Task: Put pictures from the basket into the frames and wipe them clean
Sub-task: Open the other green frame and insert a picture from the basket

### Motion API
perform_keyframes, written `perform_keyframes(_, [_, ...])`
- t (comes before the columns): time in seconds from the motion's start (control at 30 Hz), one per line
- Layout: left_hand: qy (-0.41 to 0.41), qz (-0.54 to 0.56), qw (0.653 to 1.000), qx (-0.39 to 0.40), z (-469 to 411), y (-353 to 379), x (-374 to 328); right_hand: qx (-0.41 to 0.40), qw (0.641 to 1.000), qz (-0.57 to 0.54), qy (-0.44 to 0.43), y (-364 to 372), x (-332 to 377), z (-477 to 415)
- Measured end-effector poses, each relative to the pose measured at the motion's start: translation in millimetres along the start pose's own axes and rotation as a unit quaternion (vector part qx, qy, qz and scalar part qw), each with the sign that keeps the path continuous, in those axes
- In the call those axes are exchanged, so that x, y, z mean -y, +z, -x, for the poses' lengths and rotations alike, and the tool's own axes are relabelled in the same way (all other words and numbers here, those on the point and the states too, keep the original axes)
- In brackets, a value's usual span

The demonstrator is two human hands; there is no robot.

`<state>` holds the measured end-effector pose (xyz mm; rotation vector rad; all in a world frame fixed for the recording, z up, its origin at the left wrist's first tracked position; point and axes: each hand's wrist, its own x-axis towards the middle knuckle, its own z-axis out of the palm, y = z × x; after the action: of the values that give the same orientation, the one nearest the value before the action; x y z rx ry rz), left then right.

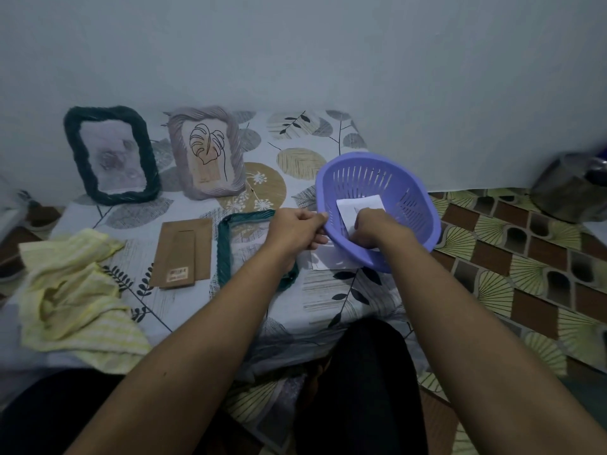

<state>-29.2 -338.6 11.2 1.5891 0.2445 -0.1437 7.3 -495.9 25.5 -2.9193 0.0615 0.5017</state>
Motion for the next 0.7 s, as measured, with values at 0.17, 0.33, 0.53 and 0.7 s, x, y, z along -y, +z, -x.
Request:
perform_keyframes(0.17, [-0.014, 0.018, 1.0, -0.006, 5.0, 1.0, 1.1, -0.028, 0.999, 0.019, -0.008, 5.4, -3.2, -3.6])
perform_keyframes(0.33, [-0.016, 0.021, 1.0, -0.01, 5.2, 0.9, 1.0, -0.08, 0.997, 0.003, -0.005, 3.8, -5.7, -2.5])
perform_keyframes(0.53, [-0.023, 0.023, 0.999, -0.008, 5.9, 1.8, 0.2, -0.11, 0.993, -0.02, 0.034, 4.1, -9.2, -3.6])
perform_keyframes(0.7, [-0.021, 0.012, 1.0, -0.004, 7.4, 0.2, -1.4, -0.146, 0.987, -0.063, 0.02, 0.8, -5.5, -1.3])
